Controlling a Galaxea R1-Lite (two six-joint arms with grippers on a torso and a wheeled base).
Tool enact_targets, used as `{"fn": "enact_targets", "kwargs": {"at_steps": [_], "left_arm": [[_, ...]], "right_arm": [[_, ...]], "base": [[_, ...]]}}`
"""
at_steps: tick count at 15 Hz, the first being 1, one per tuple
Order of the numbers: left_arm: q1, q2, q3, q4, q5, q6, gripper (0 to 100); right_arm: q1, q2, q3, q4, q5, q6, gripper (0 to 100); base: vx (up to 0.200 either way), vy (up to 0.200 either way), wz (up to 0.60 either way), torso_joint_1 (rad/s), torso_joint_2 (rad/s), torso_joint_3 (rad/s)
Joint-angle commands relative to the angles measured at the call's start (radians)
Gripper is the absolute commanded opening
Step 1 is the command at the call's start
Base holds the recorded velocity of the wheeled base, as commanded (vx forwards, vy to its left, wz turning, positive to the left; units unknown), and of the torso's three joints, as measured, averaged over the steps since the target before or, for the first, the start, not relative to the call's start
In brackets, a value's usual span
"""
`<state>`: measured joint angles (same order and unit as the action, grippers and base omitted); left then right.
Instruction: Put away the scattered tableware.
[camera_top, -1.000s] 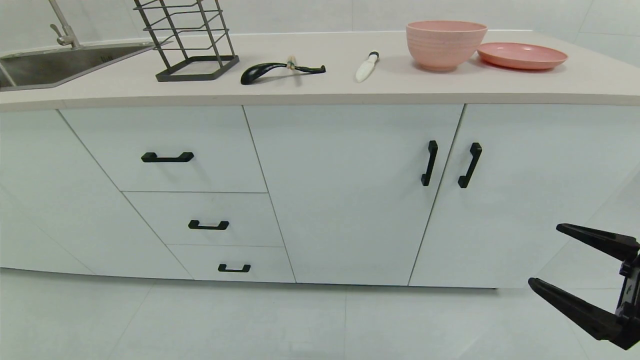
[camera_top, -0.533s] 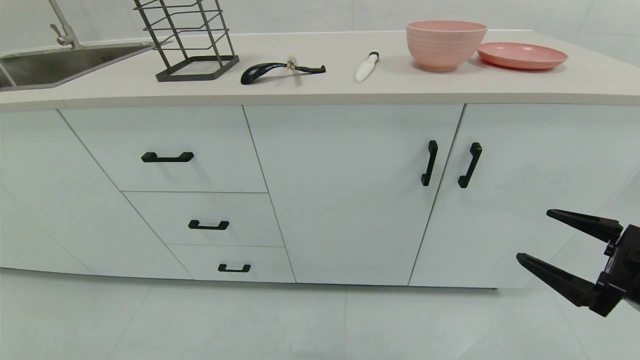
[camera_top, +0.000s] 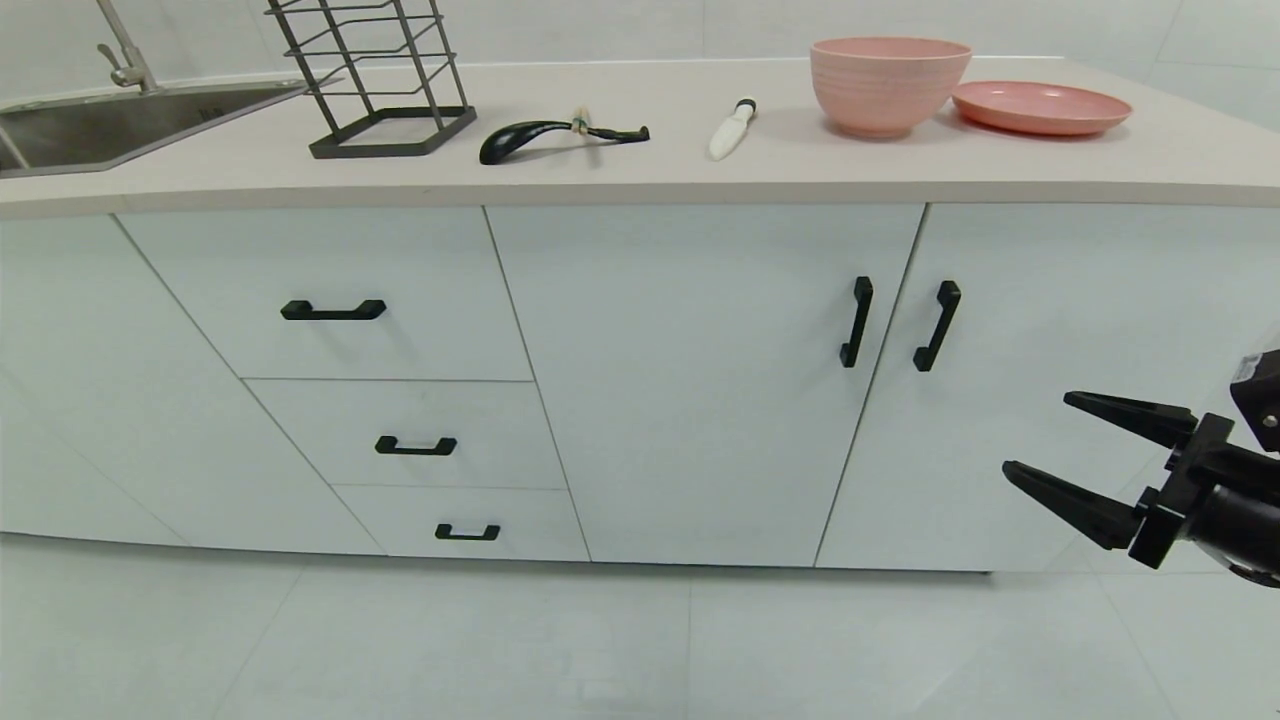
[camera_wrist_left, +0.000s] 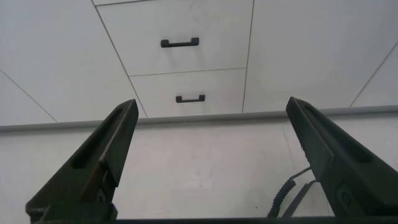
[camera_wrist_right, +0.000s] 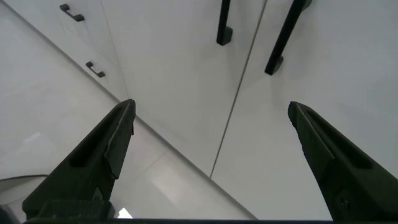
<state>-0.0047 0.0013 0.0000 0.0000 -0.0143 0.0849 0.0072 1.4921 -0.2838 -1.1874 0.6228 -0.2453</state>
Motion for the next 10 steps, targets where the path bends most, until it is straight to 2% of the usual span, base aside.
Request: {"fn": "enact_targets", "kwargs": {"at_steps": [1,4,6,9,10], "left_arm": [[0.000,-0.001,0.000,0.000,0.000,0.001,100],[0.000,-0.001,0.000,0.000,0.000,0.001,100],[0.000,-0.001,-0.002,0.000,0.000,-0.001,100],[0.000,-0.001,-0.002,0.000,0.000,-0.008,100],[0.000,-0.001,-0.002,0.002,0.000,-0.022,100]], "right_arm": [[0.000,0.022,-0.006,-0.004,0.002,0.000,100],[0.000,0.050,-0.029,-0.011,0.003,0.000,100],[0.000,0.060,-0.043,-0.011,0.003,0.000,100],[0.000,0.057,-0.040,-0.011,0.005,-0.002,100],[0.000,0.057,-0.040,-0.011,0.005,-0.002,100]], "base": [[0.000,0.000,0.00,0.000,0.00,0.000],[0.000,0.000,0.00,0.000,0.00,0.000],[0.000,-0.200,0.00,0.010,0.00,-0.002],[0.000,0.000,0.00,0.000,0.00,0.000],[0.000,0.000,0.00,0.000,0.00,0.000]]}}
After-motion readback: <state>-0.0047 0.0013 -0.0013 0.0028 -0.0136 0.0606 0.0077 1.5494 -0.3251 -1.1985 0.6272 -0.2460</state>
